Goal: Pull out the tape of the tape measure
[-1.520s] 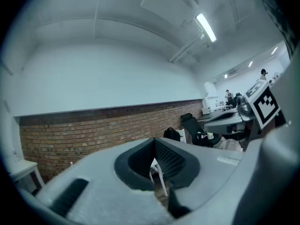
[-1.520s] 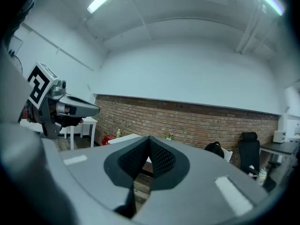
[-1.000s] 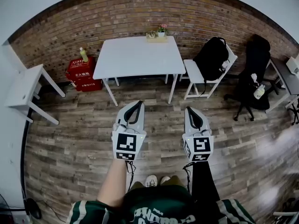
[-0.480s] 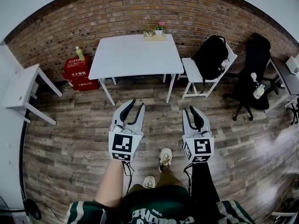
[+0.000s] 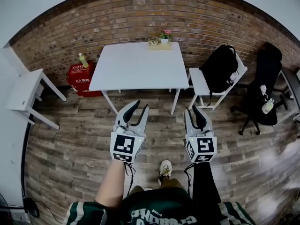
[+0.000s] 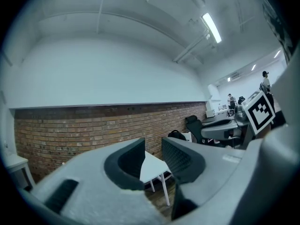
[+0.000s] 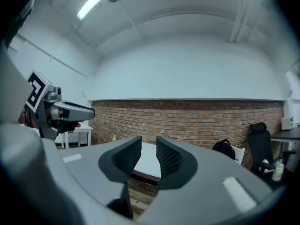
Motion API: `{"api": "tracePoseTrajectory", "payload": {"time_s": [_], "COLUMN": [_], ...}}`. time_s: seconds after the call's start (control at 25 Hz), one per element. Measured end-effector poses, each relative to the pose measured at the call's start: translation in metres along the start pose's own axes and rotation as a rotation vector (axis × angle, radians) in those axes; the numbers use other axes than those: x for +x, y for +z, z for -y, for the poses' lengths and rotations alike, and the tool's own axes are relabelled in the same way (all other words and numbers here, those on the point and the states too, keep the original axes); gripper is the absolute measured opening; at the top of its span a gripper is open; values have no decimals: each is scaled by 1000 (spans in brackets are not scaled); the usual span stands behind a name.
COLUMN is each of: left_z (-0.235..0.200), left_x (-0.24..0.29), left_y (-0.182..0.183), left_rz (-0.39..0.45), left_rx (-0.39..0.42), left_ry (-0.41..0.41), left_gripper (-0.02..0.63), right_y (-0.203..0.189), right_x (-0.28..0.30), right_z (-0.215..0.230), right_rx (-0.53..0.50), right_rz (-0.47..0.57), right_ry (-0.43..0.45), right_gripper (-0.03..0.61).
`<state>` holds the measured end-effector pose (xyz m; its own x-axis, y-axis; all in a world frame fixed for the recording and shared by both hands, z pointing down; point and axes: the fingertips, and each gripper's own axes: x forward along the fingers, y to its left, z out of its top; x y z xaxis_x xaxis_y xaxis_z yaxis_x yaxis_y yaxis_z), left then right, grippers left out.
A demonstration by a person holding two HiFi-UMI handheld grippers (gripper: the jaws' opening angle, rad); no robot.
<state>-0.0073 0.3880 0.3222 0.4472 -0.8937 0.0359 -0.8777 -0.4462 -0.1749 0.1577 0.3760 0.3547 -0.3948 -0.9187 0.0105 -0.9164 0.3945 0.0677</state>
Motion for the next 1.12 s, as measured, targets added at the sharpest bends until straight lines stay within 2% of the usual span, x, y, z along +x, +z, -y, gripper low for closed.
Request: {"api": "tracePoseTrajectory", "payload": {"time_s": [0.32, 0.6, 1.12], "left_z": [-9, -23, -45], "left_x": [82, 122, 159], "left_y": [6, 2, -1], "left_rz": [-11, -18, -24], "left_rx": [-3, 2, 13], "left_ry": [37, 91, 106], "left_gripper": [104, 104, 104], "right_y": [3, -4, -10], "right_x": [71, 114, 161], "right_z": [57, 83, 91], "right_rx": [36, 42, 56], "right_rz": [5, 8, 8], "right_ry": [53, 99, 131], "right_gripper": [118, 123, 137]}}
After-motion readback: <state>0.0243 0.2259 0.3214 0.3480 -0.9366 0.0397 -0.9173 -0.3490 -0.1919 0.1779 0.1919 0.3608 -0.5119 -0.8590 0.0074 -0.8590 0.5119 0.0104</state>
